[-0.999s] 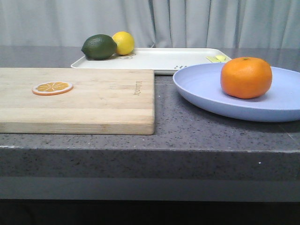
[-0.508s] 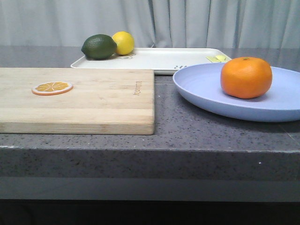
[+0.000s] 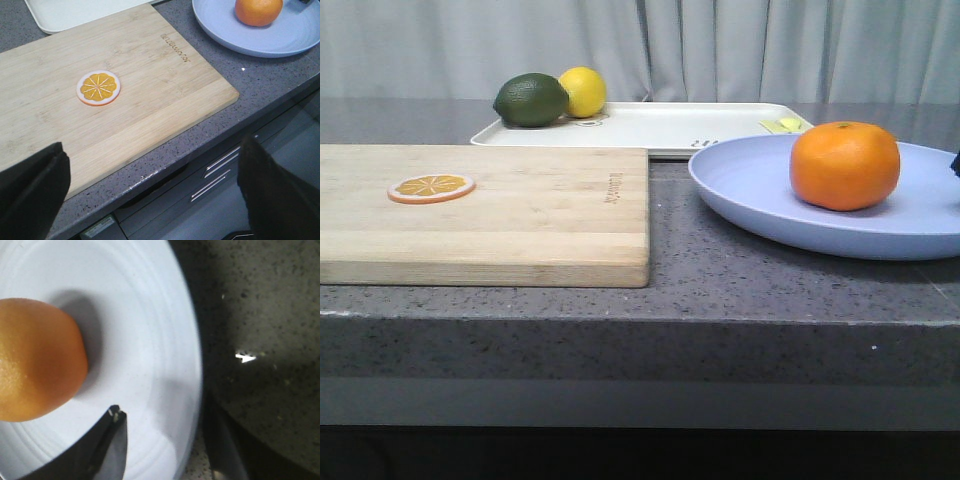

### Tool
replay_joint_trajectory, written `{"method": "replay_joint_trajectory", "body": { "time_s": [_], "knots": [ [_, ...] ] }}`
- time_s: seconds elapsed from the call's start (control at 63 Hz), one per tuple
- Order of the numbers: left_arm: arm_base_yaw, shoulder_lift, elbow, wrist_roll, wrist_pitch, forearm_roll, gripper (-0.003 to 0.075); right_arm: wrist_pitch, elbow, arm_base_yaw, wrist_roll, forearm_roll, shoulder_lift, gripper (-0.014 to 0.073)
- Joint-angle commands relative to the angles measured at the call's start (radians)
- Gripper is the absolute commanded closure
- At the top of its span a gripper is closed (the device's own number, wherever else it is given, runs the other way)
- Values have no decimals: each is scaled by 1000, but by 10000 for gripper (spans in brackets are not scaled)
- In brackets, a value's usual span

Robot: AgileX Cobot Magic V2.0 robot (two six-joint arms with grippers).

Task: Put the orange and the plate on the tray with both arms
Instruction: 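Grasp the rim of the blue plate with the right gripper, then slide the blue plate with the orange onto the white tray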

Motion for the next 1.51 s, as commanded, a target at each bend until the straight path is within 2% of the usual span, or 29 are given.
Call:
{"method": "replay_joint_trajectory", "body": {
  "time_s": [0.0, 0.365, 0.745, 1.253, 1.491],
  "knots": [
    [0, 2, -27, -9, -67, -10, 61, -4, -30, 6, -13, 45, -27, 299],
    [0, 2, -27, -9, -67, -10, 61, -30, -30, 5, -13, 45, -26, 547],
    [0, 2, -27, -9, -67, -10, 61, -24, -30, 5, 22, 45, -26, 703],
    [0, 2, -27, -9, -67, -10, 61, -18, -44, 5, 52, 65, -26, 704],
    [0, 2, -27, -9, -67, -10, 61, 24, -93, 41, 194, 62, -27, 704]
  ]
}}
